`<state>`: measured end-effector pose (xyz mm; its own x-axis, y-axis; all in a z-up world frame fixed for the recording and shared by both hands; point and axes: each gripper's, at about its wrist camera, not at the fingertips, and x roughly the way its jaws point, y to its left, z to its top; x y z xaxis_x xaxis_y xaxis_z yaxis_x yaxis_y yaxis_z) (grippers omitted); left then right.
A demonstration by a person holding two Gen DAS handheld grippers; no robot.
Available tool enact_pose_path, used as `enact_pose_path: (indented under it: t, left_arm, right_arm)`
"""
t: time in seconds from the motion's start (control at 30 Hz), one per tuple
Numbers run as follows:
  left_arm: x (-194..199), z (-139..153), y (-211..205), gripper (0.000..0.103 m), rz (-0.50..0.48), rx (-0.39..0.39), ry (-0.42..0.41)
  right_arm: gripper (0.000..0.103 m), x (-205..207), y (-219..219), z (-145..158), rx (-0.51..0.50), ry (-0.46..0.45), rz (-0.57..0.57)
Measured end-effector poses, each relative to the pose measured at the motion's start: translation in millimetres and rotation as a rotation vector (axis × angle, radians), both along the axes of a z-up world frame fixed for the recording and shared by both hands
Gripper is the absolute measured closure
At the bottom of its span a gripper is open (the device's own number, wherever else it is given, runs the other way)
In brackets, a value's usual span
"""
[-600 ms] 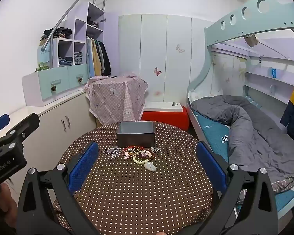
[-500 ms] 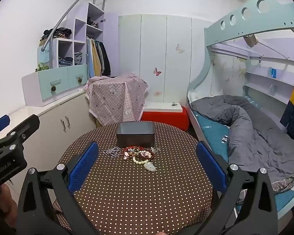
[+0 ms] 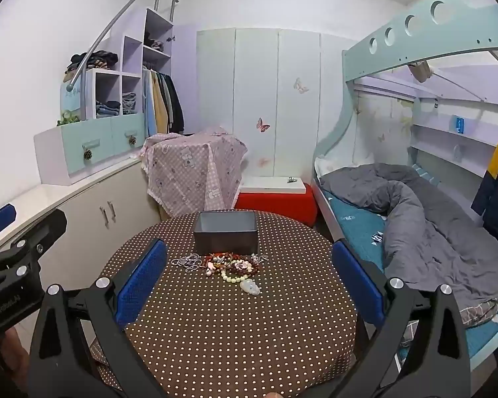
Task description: Organize jewelry
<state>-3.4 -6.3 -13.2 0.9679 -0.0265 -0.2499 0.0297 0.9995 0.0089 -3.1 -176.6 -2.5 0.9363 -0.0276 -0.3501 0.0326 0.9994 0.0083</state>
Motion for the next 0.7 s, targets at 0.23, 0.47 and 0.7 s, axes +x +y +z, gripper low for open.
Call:
enact_pose_path:
  t: [0.23,0.47,0.7]
  left_arm:
    - [2.0,3.7,-1.2,0.005,-0.008,-0.007,0.005]
    - [-0.3,7.7,0.1,0.005,-0.02,-0.007,0.0]
    - [-2.2,12.2,1.9,0.005,-0.018,-0.011,-0.006]
  right_arm:
    - [0.007,-0.6,-4.6,5.3,-0.002,-0.021,-0.018]
    - [0.007,-4.8,-8.8,12.0,0.002,-0.045,-0.026]
    - [0.007,-8.3,-7.8,15.0,-0.004,-0.059,-0.023]
